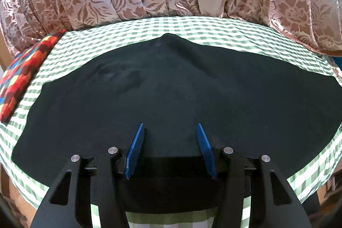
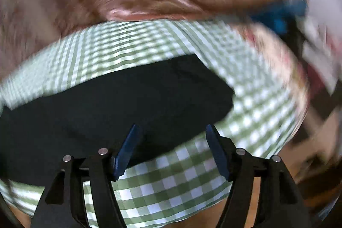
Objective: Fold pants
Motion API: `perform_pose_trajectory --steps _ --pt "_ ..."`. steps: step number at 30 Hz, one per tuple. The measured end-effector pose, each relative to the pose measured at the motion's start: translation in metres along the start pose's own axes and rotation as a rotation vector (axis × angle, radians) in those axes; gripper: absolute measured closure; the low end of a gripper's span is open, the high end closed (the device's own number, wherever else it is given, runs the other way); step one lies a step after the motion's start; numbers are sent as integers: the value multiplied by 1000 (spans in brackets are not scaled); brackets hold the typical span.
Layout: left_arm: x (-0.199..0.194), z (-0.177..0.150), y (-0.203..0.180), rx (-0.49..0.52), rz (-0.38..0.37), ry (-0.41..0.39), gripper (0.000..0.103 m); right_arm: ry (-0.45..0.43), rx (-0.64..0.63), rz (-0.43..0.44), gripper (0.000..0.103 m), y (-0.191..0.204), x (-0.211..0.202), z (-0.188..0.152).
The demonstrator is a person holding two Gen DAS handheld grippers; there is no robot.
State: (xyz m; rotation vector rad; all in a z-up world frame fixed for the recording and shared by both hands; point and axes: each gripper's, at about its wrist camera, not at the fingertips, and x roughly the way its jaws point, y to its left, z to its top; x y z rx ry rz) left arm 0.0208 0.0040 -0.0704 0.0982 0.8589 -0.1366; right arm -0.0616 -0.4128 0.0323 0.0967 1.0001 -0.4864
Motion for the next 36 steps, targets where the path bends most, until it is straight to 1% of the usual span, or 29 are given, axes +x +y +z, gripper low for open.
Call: perform_pose_trajectory --steps 2,4,5,8,11,13,18,22,23,24,26,28,29,30,31,32,34,36 --pt "-2 1 -3 8 -1 -1 53 -46 -125 -63 36 29 -9 0" --pt "-4 2 -7 17 -1 -5 53 -74 -195 -78 36 47 -15 0" --pt "-4 3 -8 21 0 -7 53 -83 -214 -69 36 54 -18 1" --pt "-6 4 -10 23 -2 -8 53 -94 -228 -38 36 65 -24 -1" --pt "-6 5 -11 25 -3 -5 53 -122 -245 -43 34 73 -35 -4" --pt "-6 4 -11 24 -3 -5 53 -126 -244 -34 33 76 -34 -3" --pt "-6 4 -11 22 -5 -7 53 -139 -259 -43 32 78 -32 -1" --pt "-6 4 -12 18 -6 -7 53 -125 -241 -43 32 73 -28 -2" --pt "-5 4 -12 18 -8 -5 53 -117 -228 -30 32 71 -28 -2" --pt "-5 4 -12 18 -9 -3 53 -98 -199 18 32 66 -27 -1" --pt "-5 4 -12 14 -18 2 53 -37 -69 152 30 47 -23 2" --pt "-6 4 -13 16 -21 -4 53 -20 17 195 30 31 -19 3" --pt "-6 3 -12 13 -24 -4 53 -10 64 193 30 21 -17 3" --pt "-6 3 -12 11 -25 -4 53 -6 91 163 30 14 -15 3" --pt "-5 3 -11 9 -28 0 53 -25 100 102 30 10 -17 2" --pt "-4 3 -11 7 -27 1 53 -82 77 -12 30 9 -25 2" --pt "-3 2 -11 5 -28 5 53 -150 55 -107 30 8 -37 2" --pt "-2 2 -11 6 -30 8 53 -184 54 -152 30 7 -45 3"
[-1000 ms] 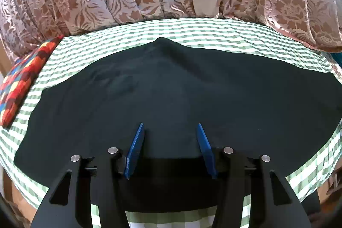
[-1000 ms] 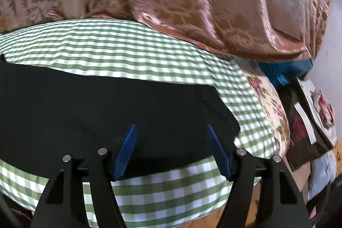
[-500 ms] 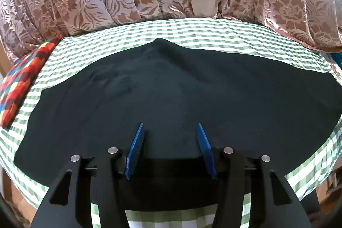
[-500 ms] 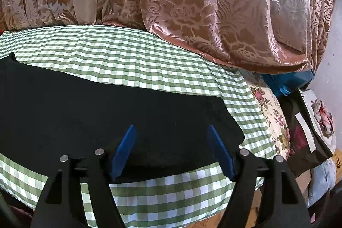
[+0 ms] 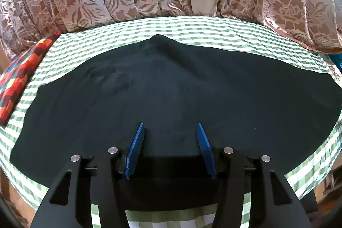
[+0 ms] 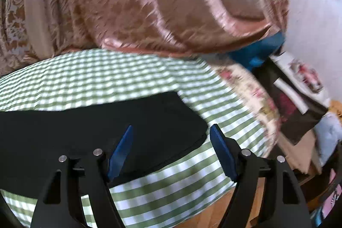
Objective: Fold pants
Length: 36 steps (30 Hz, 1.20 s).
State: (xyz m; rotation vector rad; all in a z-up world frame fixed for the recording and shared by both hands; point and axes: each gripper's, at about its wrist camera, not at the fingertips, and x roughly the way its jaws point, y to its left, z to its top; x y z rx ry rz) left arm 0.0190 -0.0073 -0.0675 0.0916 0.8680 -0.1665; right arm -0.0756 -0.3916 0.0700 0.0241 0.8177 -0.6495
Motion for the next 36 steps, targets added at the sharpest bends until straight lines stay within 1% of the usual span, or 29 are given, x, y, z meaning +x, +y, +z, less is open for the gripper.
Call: perform_pose_trajectory --steps 3,5,10,13,14,15,16,17,18,19,20,22,23,25,27,31,32,33,34,35,36 --pt "-1 0 -2 7 -4 -3 53 -39 -14 -53 30 -1 -8 3" --pt "-2 0 -3 12 -4 -5 53 -51 -24 -70 30 0 -10 3" --pt "-2 0 -3 11 -4 -1 53 -56 -35 -72 29 0 -8 -1" --pt "-1 1 -4 15 -4 0 53 -40 -33 -60 27 -2 -2 -5" --pt "-1 1 -3 15 -4 0 53 -25 -29 -39 23 -3 2 -6" --pt "-1 1 -3 14 -6 0 53 1 -13 -1 21 -5 8 -8" --pt "-1 1 -3 12 -6 0 53 50 27 74 20 -10 18 -13" --pt "-1 0 -3 10 -7 0 53 139 114 207 22 -21 38 -19" --pt "-2 0 -2 5 -11 0 53 217 212 319 24 -32 55 -28" --pt "-2 0 0 0 -12 -2 53 286 320 412 32 -44 72 -39" --pt "-3 0 0 -4 -11 -4 53 343 448 481 38 -60 90 -54" --pt "-3 0 4 -15 -13 -7 53 367 562 524 43 -77 106 -67" --pt "-3 0 7 -25 -13 -6 53 378 632 561 44 -86 115 -75" --pt "-1 0 10 -37 -15 0 53 385 724 621 44 -97 129 -81" --pt "-1 0 11 -46 -15 1 53 385 765 653 44 -101 139 -78" --pt "-4 -1 11 -47 -17 -8 53 361 811 647 47 -107 153 -68" --pt "-5 0 12 -47 -18 -10 53 351 820 637 54 -107 157 -66" --pt "-5 0 13 -46 -17 -10 53 347 825 626 58 -107 161 -63" --pt "-5 0 14 -45 -10 -11 53 346 827 622 69 -108 164 -63" --pt "-6 1 15 -43 0 -11 53 351 816 620 78 -107 169 -59" --pt "-7 2 15 -41 7 -12 53 352 809 621 80 -105 170 -59"
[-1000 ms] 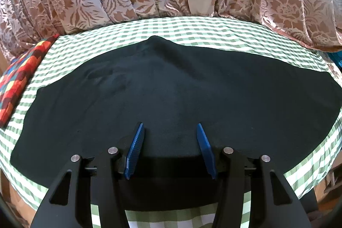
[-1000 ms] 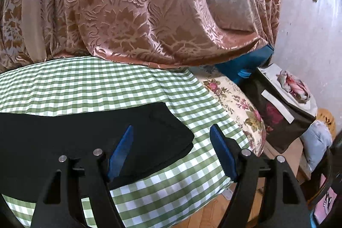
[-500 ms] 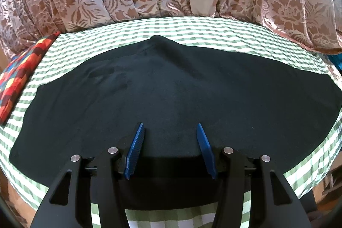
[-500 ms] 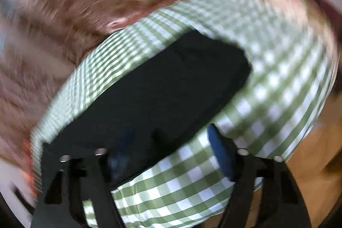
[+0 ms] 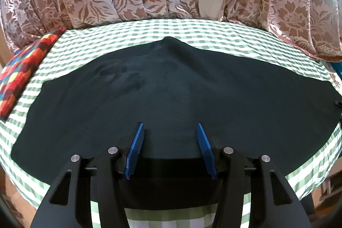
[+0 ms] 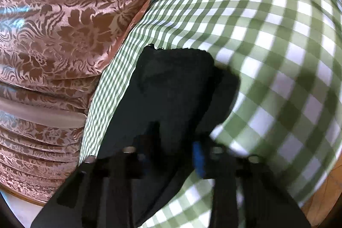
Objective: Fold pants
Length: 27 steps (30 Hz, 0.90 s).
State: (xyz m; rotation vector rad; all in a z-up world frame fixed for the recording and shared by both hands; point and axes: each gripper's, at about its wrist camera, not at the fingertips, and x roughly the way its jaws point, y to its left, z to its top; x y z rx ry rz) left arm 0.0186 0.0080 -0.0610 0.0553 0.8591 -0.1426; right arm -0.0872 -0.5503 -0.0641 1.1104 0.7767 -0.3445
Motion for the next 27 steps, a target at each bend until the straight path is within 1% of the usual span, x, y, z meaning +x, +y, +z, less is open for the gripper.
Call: perform_pose_trajectory --steps 1,3,6,7,9,13,15,19,24,27 --pt "-2 1 1 0 11 -4 53 2 -11 1 83 3 1 1" --pt "-7 3 3 -3 22 -15 53 -5 -61 14 84 17 -2 1" --pt "-11 4 5 -5 31 -27 53 -4 -162 70 85 47 -14 -4" --pt "-11 3 6 -8 30 -27 53 1 -198 93 85 59 -17 -8" --pt "-11 3 7 -11 26 -23 53 5 -271 111 85 83 -23 -19" --pt "-11 1 10 -19 17 -25 53 33 -397 157 85 130 -24 -42" --pt "-12 1 11 -29 13 -26 53 61 -466 180 85 157 -20 -56" --pt "-12 0 18 -50 5 -26 53 153 -588 231 85 204 -3 -94" --pt "-11 -2 25 -79 -4 -18 53 263 -717 274 86 245 22 -143" --pt "-9 -3 30 -99 -25 -7 53 358 -793 291 86 264 42 -180"
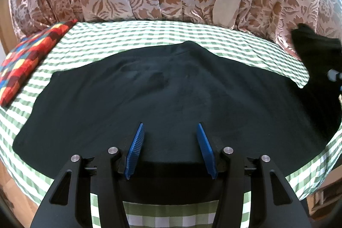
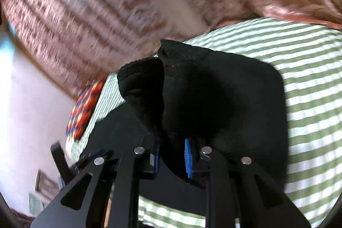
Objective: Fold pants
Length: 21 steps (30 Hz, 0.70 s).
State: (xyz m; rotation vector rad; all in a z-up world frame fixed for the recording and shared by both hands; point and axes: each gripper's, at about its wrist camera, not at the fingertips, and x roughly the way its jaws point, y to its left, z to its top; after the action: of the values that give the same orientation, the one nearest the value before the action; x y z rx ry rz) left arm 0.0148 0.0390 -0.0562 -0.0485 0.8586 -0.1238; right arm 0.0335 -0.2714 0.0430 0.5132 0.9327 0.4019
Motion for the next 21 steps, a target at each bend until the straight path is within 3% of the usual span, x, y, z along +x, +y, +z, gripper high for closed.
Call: perform_pose_trajectory --steps 8,11,14,15,17,21 --pt "9 1 28 -213 -256 80 53 196 -175 -20 87 44 72 -41" --pt "14 5 34 -284 -366 105 41 199 -238 -49 87 48 75 -50" --pt "18 12 31 -316 -428 118 41 180 -303 -45 86 52 67 -56" --pt "19 15 30 -319 -446 123 37 171 -343 -49 83 55 65 -59" --pt "26 22 24 -353 -541 161 27 198 -387 -28 53 60 67 -68" --pt "46 32 11 -404 -634 242 25 230 -416 56 44 65 64 -84"
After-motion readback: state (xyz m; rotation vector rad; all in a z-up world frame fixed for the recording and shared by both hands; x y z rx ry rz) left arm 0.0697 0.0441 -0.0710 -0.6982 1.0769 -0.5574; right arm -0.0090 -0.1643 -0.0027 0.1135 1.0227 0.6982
